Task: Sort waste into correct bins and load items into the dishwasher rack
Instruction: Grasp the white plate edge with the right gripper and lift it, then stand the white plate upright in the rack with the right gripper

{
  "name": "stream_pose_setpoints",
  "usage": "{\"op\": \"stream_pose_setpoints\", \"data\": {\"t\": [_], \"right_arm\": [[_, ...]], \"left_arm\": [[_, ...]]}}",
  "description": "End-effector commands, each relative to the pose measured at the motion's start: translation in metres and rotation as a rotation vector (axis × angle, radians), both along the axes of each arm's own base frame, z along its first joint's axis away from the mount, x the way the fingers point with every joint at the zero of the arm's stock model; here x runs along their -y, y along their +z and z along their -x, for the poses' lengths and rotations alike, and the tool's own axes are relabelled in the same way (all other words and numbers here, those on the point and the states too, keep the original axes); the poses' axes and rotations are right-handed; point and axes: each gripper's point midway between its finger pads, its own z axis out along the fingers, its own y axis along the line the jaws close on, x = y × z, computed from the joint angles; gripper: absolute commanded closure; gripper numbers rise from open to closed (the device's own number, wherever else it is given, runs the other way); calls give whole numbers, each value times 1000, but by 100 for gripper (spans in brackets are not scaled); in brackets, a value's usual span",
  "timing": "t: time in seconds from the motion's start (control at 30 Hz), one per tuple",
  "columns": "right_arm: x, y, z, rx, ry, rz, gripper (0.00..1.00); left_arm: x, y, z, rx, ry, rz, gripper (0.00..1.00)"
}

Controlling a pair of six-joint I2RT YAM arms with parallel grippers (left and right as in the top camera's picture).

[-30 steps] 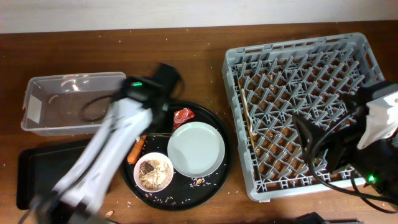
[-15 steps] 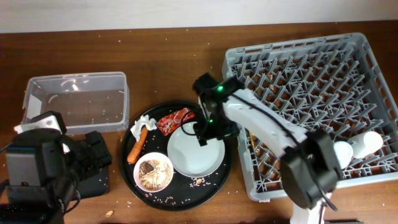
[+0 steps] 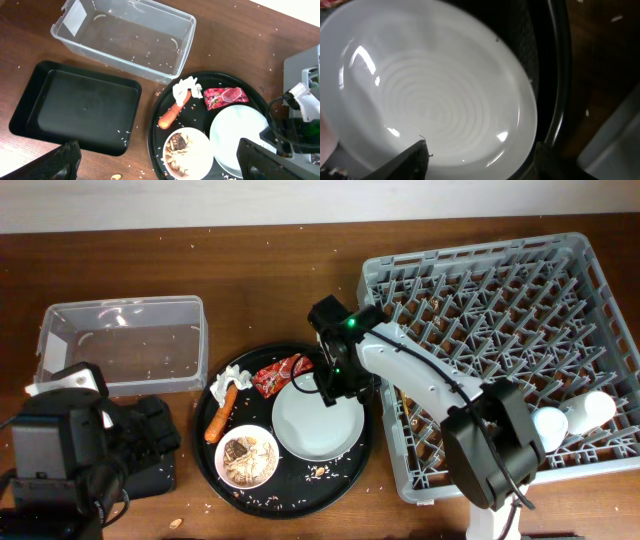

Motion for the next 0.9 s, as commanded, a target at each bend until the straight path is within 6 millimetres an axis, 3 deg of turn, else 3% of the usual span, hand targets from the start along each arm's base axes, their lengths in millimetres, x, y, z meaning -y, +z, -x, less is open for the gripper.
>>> {"op": "stream_pose_setpoints", "data": {"t": [0.0,0.07,0.13,0.17,0.2,0.27,0.37,0.4,0.5,0.53,0.57,0.63,0.7,0.77,0.8,0.87], "right_arm": [[17,-29,13,-27,-1,50,32],[22,-44,22,-39,0,57,34],[12,-42,28,-75,3,-3,71],[9,-42,28,-79,3,-20,79],[5,-40,25,-73,2,-37,96],[0,-35,24,-79,-3,-67,96],[-3,-2,2,-11,-18,-94,96],[1,13,-8,32,-27,-81,96],[30,83,-51,250,-79,29,96],[54,130,-71,370,-135,71,96],[71,156,-80,432,-177,93,96],[156,220,-97,643,-351,311,96],[248,267,-90,779,-547,584,96],[305,275,-81,774,-667,737,96],[323,271,-80,757,-731,753,96],[341,258,-87,726,-760,798,96]], "left_arm": [[-4,1,1,1,19,-8,1],[-4,1,1,1,19,-7,1],[-4,1,1,1,19,-8,1],[-4,1,1,1,19,-8,1],[-4,1,1,1,19,-8,1],[-4,1,1,1,19,-8,1],[-4,1,1,1,19,-8,1],[-4,1,1,1,19,-8,1],[-4,1,1,1,19,-7,1],[-4,1,1,1,19,-8,1],[-4,1,1,1,19,-7,1],[-4,1,1,1,19,-8,1],[-4,1,1,1,19,-8,1],[-4,1,1,1,19,-8,1],[-4,1,1,1,19,-8,1],[-4,1,1,1,19,-8,1]]}}
